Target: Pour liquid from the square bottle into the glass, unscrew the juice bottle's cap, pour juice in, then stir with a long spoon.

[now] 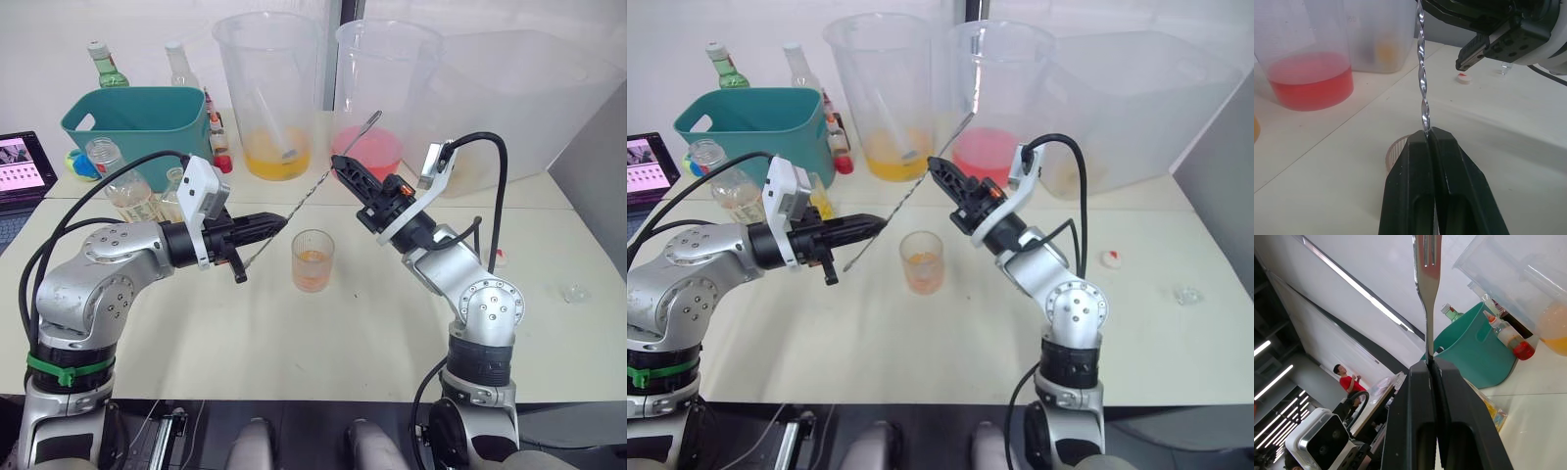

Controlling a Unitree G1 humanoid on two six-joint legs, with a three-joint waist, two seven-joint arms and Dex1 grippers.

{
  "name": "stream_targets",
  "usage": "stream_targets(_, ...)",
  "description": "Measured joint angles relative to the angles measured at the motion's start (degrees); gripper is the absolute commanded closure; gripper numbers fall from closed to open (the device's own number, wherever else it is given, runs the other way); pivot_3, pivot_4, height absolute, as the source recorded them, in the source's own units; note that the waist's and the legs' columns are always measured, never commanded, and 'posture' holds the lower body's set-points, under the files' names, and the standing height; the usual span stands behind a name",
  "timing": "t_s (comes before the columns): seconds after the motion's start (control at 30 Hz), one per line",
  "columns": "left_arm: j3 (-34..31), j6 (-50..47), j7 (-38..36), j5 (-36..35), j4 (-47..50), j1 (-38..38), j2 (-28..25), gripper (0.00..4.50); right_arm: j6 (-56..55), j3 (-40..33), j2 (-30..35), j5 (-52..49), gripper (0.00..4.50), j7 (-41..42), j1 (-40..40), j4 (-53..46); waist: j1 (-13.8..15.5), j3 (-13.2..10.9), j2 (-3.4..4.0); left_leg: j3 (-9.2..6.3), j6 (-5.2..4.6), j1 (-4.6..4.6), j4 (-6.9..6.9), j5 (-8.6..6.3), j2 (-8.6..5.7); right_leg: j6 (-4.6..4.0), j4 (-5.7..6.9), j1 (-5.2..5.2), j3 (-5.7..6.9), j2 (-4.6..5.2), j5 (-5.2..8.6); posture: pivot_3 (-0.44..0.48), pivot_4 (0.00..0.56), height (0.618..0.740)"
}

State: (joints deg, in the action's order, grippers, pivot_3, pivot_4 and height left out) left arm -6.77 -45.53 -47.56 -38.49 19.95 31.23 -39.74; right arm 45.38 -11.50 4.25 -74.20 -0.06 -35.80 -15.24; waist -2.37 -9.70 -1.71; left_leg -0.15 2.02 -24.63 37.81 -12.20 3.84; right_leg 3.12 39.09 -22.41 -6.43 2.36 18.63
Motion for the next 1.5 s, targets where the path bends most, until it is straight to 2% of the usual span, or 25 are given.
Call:
stream_targets(0.1, -0.13, -0.02, 0.41, -0.20, -0.34, 0.12, 0.43, 4.50, 0.00, 0.03, 0.92, 0.42, 4.47, 0.52, -0.02, 0.11, 0.02, 0.00, 0.00, 0.00, 0.00, 0.00, 0.00, 0.00, 0.00, 0.00, 0.00, 0.00, 0.00, 0.00, 0.00, 0.000, 0.150, 0.726)
stream_targets(0.2, -1.02, -0.83, 0.72, -2.03, -0.78, 0.21, 0.66, 3.68, -0.13, -0.04, 1.52, 0.95, 4.50, 1.51, -0.12, 0.44, -0.06, 0.00, 0.00, 0.00, 0.00, -0.01, 0.00, 0.00, 0.00, 0.00, -0.01, -0.01, 0.00, 0.00, 0.00, 0.000, 0.150, 0.726)
stream_targets(0.4, -3.87, -0.81, -0.02, -4.42, -2.33, 1.75, -0.21, 1.59, -1.33, -2.19, 4.16, -0.29, 4.50, 3.42, -3.59, 2.25, -0.03, -0.02, 0.02, 0.00, 0.00, -0.03, -0.01, 0.00, 0.00, 0.00, -0.03, -0.01, 0.01, 0.00, 0.00, 0.000, 0.150, 0.726)
stream_targets(0.57, -6.93, 0.26, -2.25, -4.73, -5.00, 2.29, -3.36, 0.03, -1.39, -6.56, 11.56, -3.05, 4.50, 5.99, -11.16, 5.27, -0.02, -0.03, 0.05, 0.00, -0.01, -0.03, -0.06, 0.00, 0.00, -0.01, -0.08, -0.02, 0.03, 0.00, 0.00, 0.000, 0.150, 0.726)
stream_targets(0.67, -7.49, 0.74, -3.51, -5.00, -5.44, 2.25, -4.09, 0.03, -0.88, -6.94, 14.91, -3.17, 4.50, 8.76, -12.92, 7.19, -0.05, -0.05, 0.07, 0.02, -0.01, -0.08, -0.06, -0.01, 0.00, -0.01, -0.13, -0.04, 0.01, 0.01, 0.00, 0.000, 0.150, 0.726)
stream_targets(0.83, -10.26, 1.76, -7.47, -5.41, -7.42, -1.65, -8.30, 0.03, 2.94, -6.67, 26.58, -1.04, 4.50, 17.23, -17.81, 10.38, -0.04, -0.14, 0.21, 0.04, -0.04, -0.10, -0.11, -0.02, 0.03, -0.06, -0.13, -0.11, 0.01, 0.01, 0.03, 0.000, 0.150, 0.726)
stream_targets(0.97, -9.98, 2.96, -10.55, -5.19, -7.36, -5.20, -9.67, 0.03, 5.21, -3.18, 30.58, 2.43, 4.50, 23.45, -19.04, 10.45, -0.24, -0.14, 0.22, 0.08, -0.04, -0.09, -0.11, -0.02, 0.03, -0.07, -0.14, -0.13, -0.04, 0.00, 0.04, 0.000, 0.150, 0.726)
stream_targets(1.23, -9.85, 5.71, -15.04, -4.39, -6.13, -12.87, -10.92, 0.03, 5.24, 5.75, 31.04, 13.21, 4.50, 32.51, -19.52, 10.40, -0.03, -0.16, 0.22, 0.10, -0.04, -0.13, -0.09, -0.02, 0.03, -0.07, -0.14, -0.17, -0.04, 0.00, 0.04, 0.000, 0.150, 0.726)
stream_targets(1.5, -9.76, 6.85, -15.32, -3.90, -4.66, -15.40, -11.59, 0.03, 0.81, 14.07, 29.20, 26.54, 4.50, 39.78, -19.40, 10.36, 0.02, -0.16, 0.23, 0.09, -0.04, -0.15, -0.08, -0.02, 0.03, -0.07, -0.12, -0.20, -0.03, 0.01, 0.04, 0.000, 0.150, 0.726)
